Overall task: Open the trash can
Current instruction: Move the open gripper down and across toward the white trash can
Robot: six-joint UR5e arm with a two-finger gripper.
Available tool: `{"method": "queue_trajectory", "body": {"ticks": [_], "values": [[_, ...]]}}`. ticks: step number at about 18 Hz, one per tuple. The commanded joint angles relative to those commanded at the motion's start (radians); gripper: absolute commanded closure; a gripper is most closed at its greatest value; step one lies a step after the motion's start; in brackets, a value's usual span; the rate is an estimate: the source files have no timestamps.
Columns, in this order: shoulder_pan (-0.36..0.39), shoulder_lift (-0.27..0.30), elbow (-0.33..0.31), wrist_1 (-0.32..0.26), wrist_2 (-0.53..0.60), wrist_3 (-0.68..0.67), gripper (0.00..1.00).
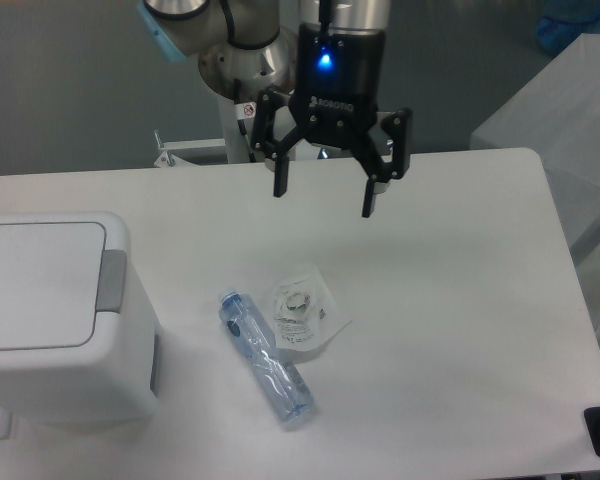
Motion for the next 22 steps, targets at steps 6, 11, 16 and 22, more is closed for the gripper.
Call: {"method": "queue_trajectory", "body": {"ticks": [6, 11, 16, 22], "values": [[-0.017, -0.002, -0.006, 0.070, -0.002, -0.210, 0.00], [-0.018, -0.002, -0.018, 0.092, -0.003, -0.272, 0.00], [-0.038, 0.002, -0.029, 0.091, -0.002, -0.339, 0.00], [-0.063, -0.002, -0.041, 0.094, -0.002, -0.428, 0.00]]}}
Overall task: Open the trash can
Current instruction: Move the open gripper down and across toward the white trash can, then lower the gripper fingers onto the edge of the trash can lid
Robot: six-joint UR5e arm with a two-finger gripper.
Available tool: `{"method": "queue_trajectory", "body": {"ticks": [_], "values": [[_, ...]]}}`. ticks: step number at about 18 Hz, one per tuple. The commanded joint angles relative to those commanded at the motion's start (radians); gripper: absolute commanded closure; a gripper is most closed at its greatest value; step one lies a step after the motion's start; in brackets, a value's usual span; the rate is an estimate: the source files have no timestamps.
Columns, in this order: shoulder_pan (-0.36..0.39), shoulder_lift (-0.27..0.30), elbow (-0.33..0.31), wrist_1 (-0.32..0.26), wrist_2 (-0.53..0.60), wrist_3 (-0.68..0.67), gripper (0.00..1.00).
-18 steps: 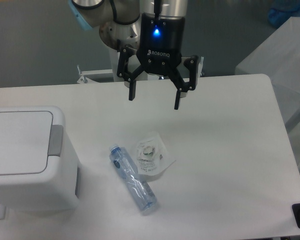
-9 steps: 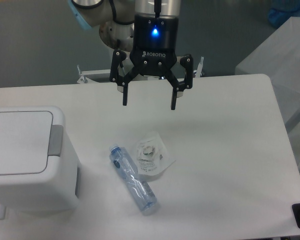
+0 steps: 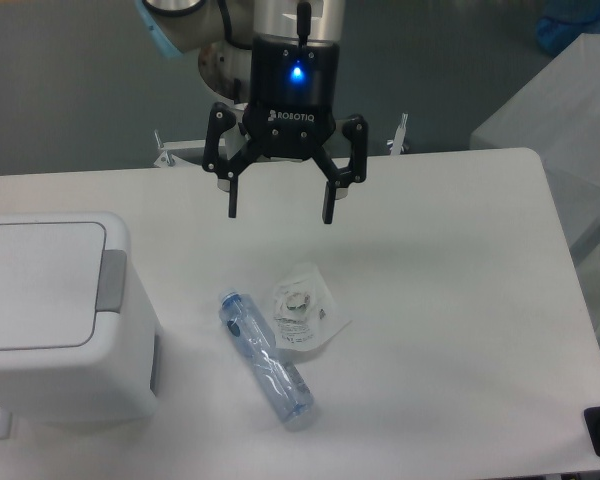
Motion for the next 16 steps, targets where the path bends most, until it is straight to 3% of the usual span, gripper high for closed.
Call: {"method": "queue_trajectory", "body": {"ticks": [4, 8, 16], "values": [[-0.044, -0.018, -0.011, 0.002, 0.002, -0.015, 0.00], [-0.117, -0.074, -0.011, 0.008, 0.009, -0.006, 0.00], [-0.160, -0.112, -0.025, 0.009, 0.009, -0.005, 0.00]]}}
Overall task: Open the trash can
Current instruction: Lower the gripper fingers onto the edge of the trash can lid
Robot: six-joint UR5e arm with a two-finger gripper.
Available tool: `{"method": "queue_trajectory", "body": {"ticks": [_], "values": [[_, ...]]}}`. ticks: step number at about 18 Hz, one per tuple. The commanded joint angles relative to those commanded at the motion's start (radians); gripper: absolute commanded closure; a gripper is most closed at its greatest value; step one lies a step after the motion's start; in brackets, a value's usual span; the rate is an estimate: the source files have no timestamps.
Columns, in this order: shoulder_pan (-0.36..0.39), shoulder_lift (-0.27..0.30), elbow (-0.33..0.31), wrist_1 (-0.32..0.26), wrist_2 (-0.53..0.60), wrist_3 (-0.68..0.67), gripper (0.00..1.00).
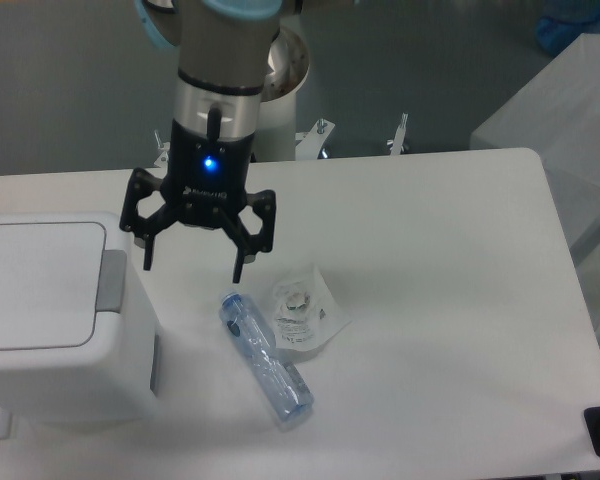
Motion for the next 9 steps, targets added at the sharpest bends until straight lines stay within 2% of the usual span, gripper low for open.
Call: {"method": "queue_trajectory", "body": {"ticks": [6, 9], "values": [[-0.020, -0.006, -0.017, 0.002, 0.000, -0.003, 0.00], [-0.023, -0.008, -0.037, 0.043, 0.000, -0.009, 0.00]]}}
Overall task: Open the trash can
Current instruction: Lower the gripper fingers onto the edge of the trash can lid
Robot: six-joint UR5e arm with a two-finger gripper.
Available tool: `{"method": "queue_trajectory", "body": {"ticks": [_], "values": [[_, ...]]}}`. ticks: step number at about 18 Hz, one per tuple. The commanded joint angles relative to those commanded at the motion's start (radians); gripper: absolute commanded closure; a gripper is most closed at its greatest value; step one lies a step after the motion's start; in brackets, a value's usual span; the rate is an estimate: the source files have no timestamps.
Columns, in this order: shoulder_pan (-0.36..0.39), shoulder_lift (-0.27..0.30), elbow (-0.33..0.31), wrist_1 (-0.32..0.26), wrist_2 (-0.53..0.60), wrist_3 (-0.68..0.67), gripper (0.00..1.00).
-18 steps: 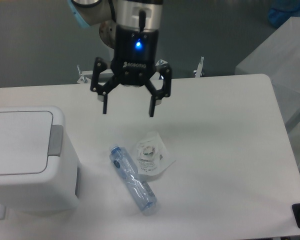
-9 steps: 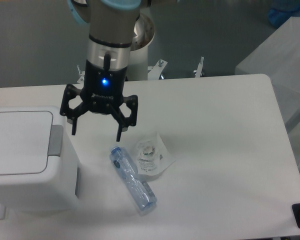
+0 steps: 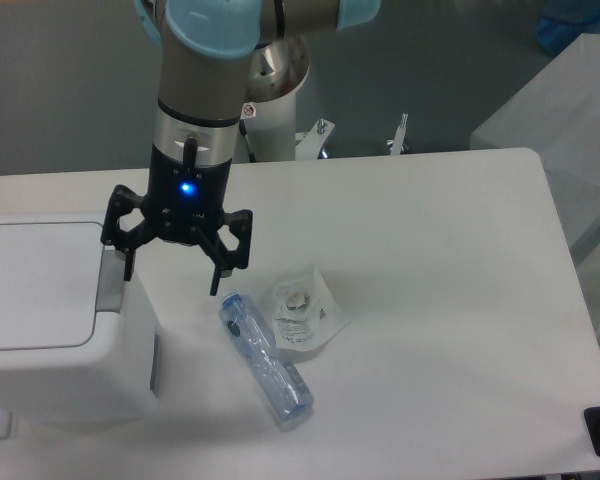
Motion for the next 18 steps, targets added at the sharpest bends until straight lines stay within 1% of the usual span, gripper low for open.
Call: {"method": "queue_trajectory", "body": {"ticks": [2, 3, 18], "values": [[-0.011, 0.002, -0.015, 0.023, 0.002, 0.000, 0.00], [-0.012, 0.002, -0.018, 0.025, 0.002, 0.000, 0.00], [-0.014, -0.002, -0.028, 0.023, 0.000, -0.002, 0.00]]}}
